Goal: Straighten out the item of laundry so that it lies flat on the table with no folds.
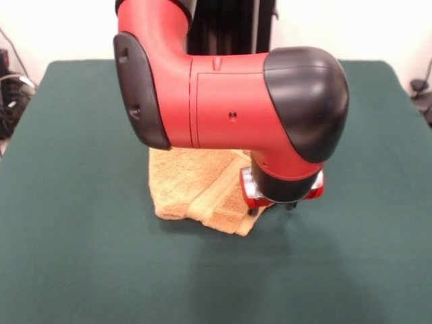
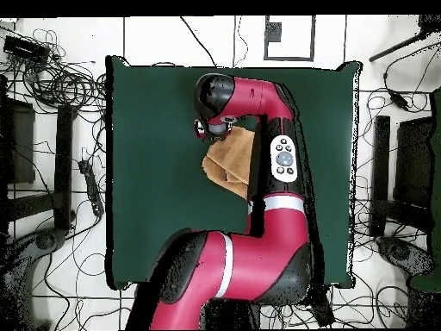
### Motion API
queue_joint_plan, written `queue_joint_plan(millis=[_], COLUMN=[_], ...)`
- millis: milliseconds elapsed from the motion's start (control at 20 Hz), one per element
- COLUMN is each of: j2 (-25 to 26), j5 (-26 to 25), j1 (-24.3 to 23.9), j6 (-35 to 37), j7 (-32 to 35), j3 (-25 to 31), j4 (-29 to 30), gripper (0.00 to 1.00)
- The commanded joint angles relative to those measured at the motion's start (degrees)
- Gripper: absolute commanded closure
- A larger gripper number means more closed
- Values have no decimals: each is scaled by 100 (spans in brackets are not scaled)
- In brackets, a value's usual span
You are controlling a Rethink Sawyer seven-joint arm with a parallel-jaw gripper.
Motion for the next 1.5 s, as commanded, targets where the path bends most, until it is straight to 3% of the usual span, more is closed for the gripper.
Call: queue_joint_plan(millis=[50, 500, 850, 1000, 1050, 1500], j2=[156, 110, 23, 77, 103, 84], j5=[-563, -719, -655, -612, -657, -498], j1=[-96, -143, -240, -236, -214, -292], j6=[-339, -321, -1105, -949, -828, -1068], j7=[-868, -823, -436, -324, -365, -172], j3=[-94, 8, 40, 34, 17, 128], j4=[662, 680, 1211, 1130, 1051, 1181], gripper=[0, 0, 0, 0, 100, 100])
